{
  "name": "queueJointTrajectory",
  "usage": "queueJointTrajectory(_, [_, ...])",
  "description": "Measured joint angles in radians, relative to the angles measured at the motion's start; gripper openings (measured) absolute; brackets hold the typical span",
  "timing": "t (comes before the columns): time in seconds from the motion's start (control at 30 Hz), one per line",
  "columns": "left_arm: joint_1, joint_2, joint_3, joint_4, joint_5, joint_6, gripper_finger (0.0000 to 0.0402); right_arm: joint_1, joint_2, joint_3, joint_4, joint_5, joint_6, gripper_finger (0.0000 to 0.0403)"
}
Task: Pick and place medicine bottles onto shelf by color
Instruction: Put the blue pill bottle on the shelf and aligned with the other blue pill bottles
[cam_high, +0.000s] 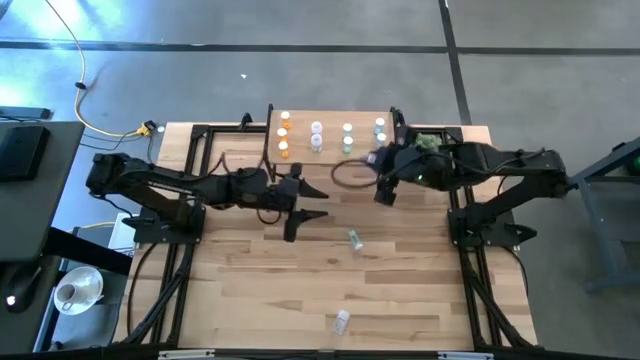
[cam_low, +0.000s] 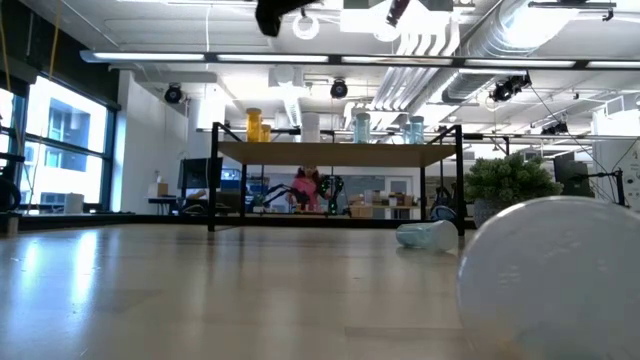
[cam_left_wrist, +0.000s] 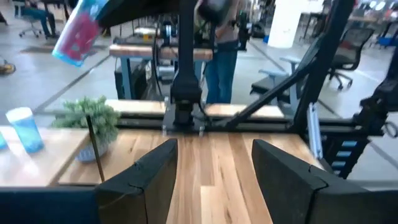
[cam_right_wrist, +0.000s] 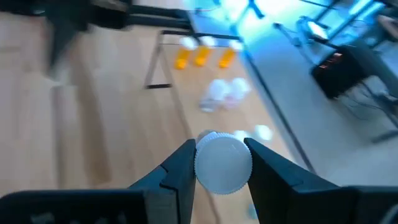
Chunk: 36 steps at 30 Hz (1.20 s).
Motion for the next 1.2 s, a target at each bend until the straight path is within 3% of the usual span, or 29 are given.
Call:
queueJointTrajectory(0.3, [0.0, -0.162, 0.0, -0.089, -0.003, 0.017, 0.0195, -0.173, -0.04, 0.0, -0.001, 0.009, 0.057, 0.0112])
queueJointTrajectory(0.5, [-0.009, -0.196, -0.005, -0.146, -0.004, 0.0, 0.0195, -0.301, -0.035, 0.0, -0.062, -0.113, 0.169, 0.0112])
queueJointTrajectory(0.63, [-0.014, -0.196, -0.089, -0.062, -0.004, -0.026, 0.0195, -0.352, -0.035, 0.0, -0.124, -0.202, 0.256, 0.0112])
queueJointTrajectory(0.97, [-0.014, -0.195, -0.372, 0.356, -0.007, -0.122, 0.0195, -0.403, 0.048, 0.0, -0.259, -0.317, 0.348, 0.0112])
queueJointTrajectory(1.2, [-0.016, -0.194, -0.404, 0.371, -0.007, -0.132, 0.0195, -0.421, 0.153, 0.0, -0.285, -0.334, 0.29, 0.0112])
